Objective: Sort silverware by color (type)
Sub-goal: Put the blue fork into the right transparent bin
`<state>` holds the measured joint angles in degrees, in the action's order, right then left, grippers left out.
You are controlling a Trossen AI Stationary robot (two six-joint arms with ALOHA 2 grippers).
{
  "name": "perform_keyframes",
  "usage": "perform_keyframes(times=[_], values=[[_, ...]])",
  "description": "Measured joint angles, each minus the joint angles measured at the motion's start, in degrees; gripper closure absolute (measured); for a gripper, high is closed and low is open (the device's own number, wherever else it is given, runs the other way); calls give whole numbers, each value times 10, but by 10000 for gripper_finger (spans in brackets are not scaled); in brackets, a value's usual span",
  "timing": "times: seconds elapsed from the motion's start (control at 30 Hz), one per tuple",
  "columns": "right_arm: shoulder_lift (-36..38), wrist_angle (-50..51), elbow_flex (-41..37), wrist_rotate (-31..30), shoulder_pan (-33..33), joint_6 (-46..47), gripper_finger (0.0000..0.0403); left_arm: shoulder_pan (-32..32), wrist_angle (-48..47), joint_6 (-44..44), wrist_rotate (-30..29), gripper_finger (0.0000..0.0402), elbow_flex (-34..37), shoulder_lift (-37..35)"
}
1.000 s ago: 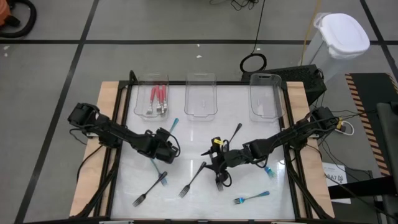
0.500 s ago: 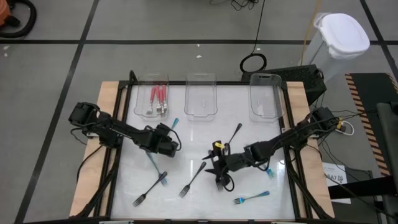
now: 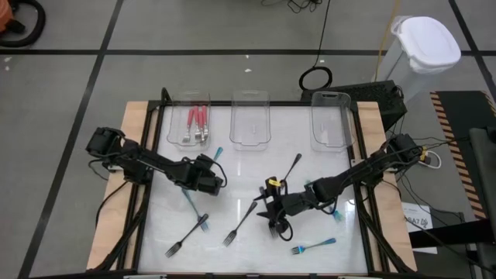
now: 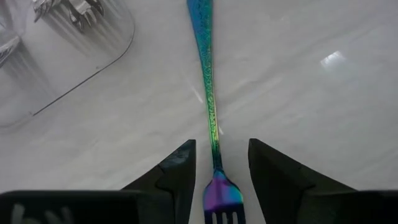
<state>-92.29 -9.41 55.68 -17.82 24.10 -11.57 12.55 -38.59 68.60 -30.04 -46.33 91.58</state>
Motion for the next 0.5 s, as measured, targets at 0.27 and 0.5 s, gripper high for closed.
perform_keyframes(times=[0.27, 0.5], values=[[0, 0, 0, 0, 0, 0, 168, -15, 17, 0, 29, 253, 22, 10], [0, 0, 0, 0, 0, 0, 168, -25, 61, -2, 35, 264, 43, 7]])
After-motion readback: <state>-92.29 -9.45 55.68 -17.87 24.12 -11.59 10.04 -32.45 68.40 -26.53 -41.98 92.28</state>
